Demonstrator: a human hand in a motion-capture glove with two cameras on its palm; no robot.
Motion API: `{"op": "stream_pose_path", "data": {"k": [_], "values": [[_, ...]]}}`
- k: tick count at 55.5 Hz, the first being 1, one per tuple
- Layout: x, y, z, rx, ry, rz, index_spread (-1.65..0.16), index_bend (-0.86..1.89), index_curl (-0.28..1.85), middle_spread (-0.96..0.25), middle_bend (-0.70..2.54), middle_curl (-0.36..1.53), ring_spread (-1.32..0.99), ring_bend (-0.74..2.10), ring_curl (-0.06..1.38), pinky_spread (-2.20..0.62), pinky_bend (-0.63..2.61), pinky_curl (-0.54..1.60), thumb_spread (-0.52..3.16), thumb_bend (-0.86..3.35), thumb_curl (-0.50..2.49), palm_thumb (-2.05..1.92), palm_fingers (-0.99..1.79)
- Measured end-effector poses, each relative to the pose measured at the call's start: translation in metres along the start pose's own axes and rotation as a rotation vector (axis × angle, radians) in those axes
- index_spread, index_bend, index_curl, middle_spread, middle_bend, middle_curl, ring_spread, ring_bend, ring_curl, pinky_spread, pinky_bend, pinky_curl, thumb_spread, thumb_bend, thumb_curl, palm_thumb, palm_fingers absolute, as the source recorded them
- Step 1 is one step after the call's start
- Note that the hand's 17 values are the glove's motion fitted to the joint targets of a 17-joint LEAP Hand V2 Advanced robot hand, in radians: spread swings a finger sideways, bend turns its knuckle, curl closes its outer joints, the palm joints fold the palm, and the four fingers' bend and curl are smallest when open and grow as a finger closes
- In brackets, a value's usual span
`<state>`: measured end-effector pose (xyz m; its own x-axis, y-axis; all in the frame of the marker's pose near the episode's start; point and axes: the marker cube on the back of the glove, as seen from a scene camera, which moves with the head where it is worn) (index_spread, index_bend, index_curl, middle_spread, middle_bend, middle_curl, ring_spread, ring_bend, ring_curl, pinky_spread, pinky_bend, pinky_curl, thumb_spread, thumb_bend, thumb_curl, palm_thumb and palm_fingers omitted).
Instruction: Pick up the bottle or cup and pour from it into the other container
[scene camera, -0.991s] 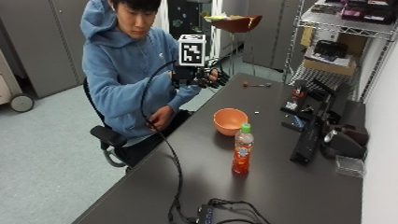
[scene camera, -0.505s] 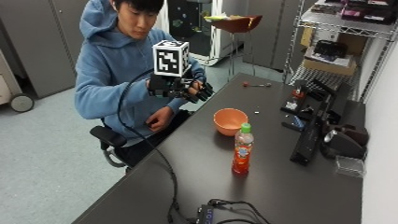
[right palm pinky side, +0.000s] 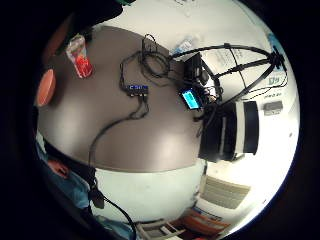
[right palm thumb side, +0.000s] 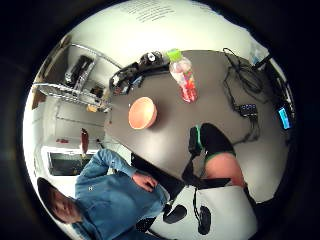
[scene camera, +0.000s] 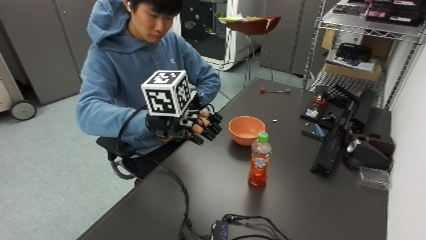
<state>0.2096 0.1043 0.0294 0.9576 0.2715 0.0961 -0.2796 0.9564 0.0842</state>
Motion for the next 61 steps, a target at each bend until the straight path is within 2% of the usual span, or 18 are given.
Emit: {"op": "stream_pose_path", "data": {"k": [26,61], "values": [[0.046,-0.032,0.061,0.081,-0.313,0.052,-0.28,0.10,0.20,0.08,0.23,0.34,0.09,0.42,0.30,0.26,0.41,0.36,0.95,-0.04,0.44,0.66,0.18],[0.002,-0.093,0.131,0.048,-0.503,-0.004,-0.28,0.11,0.19,0.09,0.23,0.35,0.10,0.45,0.30,0.26,0.42,0.36,0.94,-0.03,0.39,0.62,0.17]]}}
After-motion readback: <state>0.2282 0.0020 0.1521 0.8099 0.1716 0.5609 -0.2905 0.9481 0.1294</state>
